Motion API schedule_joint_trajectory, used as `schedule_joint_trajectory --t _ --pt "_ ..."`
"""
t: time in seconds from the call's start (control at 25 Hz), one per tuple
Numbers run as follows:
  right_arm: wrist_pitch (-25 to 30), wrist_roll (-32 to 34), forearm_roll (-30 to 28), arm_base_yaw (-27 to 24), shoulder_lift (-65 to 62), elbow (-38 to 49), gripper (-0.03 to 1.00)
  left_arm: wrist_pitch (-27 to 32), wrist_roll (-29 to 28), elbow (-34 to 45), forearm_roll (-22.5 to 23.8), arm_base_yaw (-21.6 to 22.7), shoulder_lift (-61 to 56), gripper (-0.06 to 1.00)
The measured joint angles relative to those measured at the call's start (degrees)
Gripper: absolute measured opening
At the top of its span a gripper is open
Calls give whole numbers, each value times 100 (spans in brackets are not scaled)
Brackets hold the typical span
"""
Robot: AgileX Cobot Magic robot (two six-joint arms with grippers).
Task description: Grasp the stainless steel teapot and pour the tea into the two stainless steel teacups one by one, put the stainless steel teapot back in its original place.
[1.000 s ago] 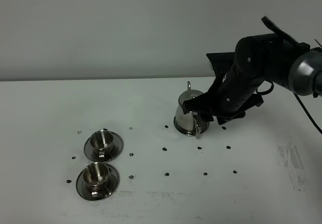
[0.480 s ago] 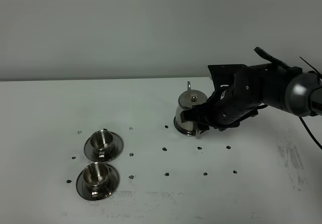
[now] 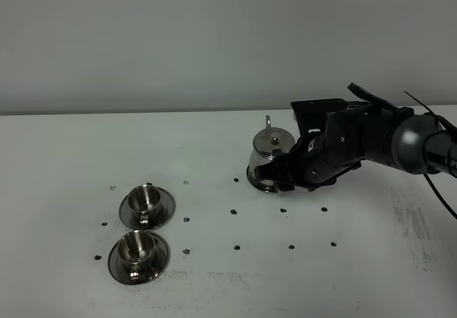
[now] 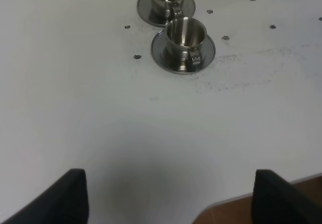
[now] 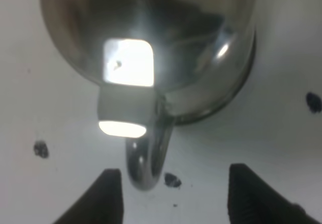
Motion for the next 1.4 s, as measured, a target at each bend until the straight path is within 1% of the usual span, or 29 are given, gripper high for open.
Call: schedule_joint_trajectory --t 0.2,0.44,0.56,0.76,1.0,1.08,1.2,1.28,1.4 --pt "-31 157 -209 19 123 0 45 0 0 0 0 0 0 66" --pt "-19 703 -823 19 150 0 45 0 0 0 0 0 0 66" --pt "-1 830 -981 19 150 0 45 0 0 0 0 0 0 66" --pt "79 900 -1202 19 150 0 45 0 0 0 0 0 0 66" --pt "314 985 -1519 19 150 0 45 0 0 0 0 0 0 66" --pt "467 866 -1555 26 97 0 45 0 0 0 0 0 0 66" --pt "746 403 -1567 58 -142 0 45 0 0 0 0 0 0 66" --pt "860 -65 -1489 72 -366 0 45 0 0 0 0 0 0 66" --pt "1120 -869 -1071 72 -579 -61 45 0 6 0 0 0 0 66"
